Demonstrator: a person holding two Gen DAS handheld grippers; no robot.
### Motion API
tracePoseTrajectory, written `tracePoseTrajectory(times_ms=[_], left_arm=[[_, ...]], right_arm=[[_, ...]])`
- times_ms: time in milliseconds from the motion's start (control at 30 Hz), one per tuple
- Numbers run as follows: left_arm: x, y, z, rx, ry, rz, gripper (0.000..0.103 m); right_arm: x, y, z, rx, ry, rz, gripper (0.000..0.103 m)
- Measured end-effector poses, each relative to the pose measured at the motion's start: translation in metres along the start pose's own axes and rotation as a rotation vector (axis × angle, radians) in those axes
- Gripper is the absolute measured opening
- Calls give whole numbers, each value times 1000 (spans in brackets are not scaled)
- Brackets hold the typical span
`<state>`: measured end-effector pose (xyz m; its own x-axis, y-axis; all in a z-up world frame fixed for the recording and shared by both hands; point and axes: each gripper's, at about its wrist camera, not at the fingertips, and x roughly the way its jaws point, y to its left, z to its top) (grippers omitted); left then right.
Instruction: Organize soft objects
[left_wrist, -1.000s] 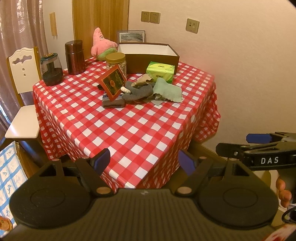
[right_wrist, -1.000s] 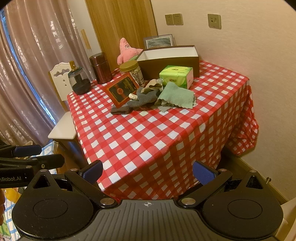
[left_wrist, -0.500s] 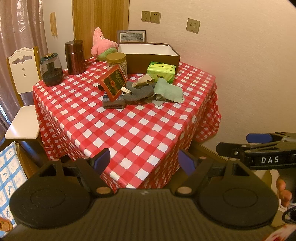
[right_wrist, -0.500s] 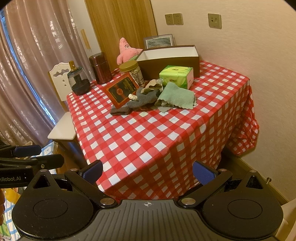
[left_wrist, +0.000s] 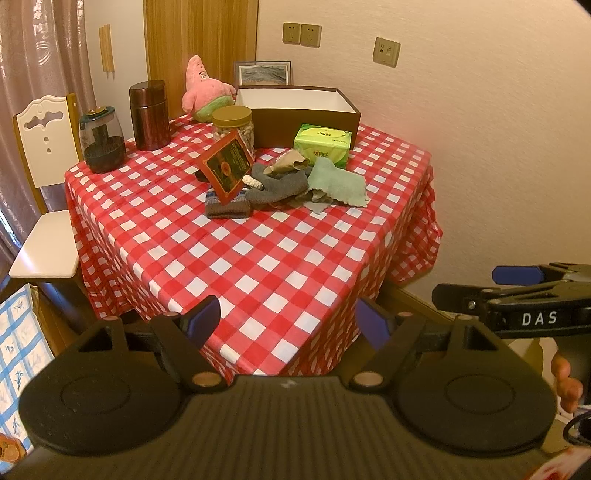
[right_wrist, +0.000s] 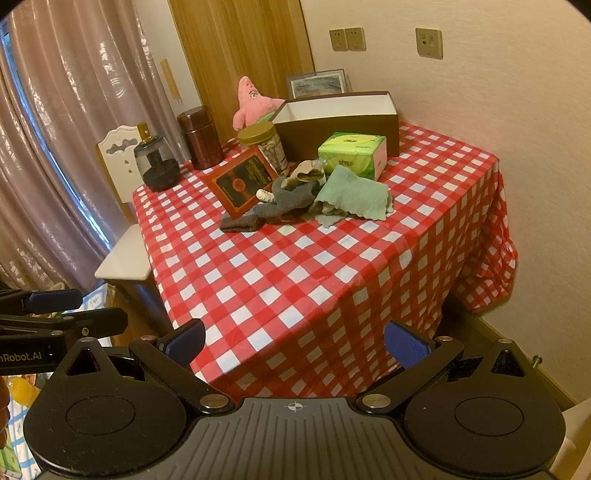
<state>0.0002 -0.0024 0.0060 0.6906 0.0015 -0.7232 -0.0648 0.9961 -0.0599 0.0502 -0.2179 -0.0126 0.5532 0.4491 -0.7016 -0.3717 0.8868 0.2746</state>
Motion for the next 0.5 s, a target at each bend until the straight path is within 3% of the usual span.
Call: tracePoseTrajectory(times_ms=[500], left_arm=[[0, 0, 0, 0, -1, 0, 79]], right_arm=[[2, 0, 0, 1, -1, -1, 103]])
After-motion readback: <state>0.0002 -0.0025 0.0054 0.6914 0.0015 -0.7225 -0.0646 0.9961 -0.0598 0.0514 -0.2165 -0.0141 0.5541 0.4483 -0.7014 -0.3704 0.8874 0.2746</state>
